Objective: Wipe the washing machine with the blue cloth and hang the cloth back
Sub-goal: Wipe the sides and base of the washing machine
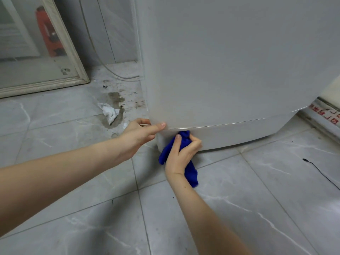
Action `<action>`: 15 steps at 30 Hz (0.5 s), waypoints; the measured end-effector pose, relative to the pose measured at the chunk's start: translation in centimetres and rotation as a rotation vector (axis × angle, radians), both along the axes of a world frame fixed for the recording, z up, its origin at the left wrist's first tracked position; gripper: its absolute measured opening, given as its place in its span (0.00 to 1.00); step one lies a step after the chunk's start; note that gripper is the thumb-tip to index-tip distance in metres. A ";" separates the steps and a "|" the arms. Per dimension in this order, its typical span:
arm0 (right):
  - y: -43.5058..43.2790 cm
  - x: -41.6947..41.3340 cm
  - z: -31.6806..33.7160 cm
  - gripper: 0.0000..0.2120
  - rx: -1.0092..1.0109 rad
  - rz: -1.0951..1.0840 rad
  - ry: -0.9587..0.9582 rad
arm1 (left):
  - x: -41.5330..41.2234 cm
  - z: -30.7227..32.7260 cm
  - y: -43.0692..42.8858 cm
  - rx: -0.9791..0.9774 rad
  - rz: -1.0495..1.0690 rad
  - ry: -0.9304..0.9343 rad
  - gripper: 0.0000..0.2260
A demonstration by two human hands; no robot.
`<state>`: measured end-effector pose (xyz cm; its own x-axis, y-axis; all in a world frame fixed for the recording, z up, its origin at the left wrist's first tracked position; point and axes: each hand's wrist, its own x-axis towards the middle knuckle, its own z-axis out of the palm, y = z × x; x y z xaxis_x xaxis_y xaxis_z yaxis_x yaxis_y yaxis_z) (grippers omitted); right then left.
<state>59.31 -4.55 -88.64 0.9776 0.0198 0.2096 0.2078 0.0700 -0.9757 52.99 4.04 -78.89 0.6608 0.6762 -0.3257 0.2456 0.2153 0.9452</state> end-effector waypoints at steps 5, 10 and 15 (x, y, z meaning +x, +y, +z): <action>-0.6 1.3 -0.2 0.09 0.001 -0.044 0.041 | -0.1 0.0 0.5 0.000 -0.032 0.008 0.18; -1.5 1.2 -0.4 0.12 -0.089 0.073 -0.035 | 0.0 -0.7 0.4 -0.007 0.008 -0.033 0.18; -4.9 5.2 0.2 0.09 -0.049 0.072 -0.066 | 0.9 -2.3 -1.0 0.118 0.118 -0.008 0.21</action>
<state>64.49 -9.49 -88.47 0.9575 0.1010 0.2703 0.2676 0.0395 -0.9627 53.89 3.07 -81.15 0.5771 0.7823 -0.2343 0.2177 0.1292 0.9674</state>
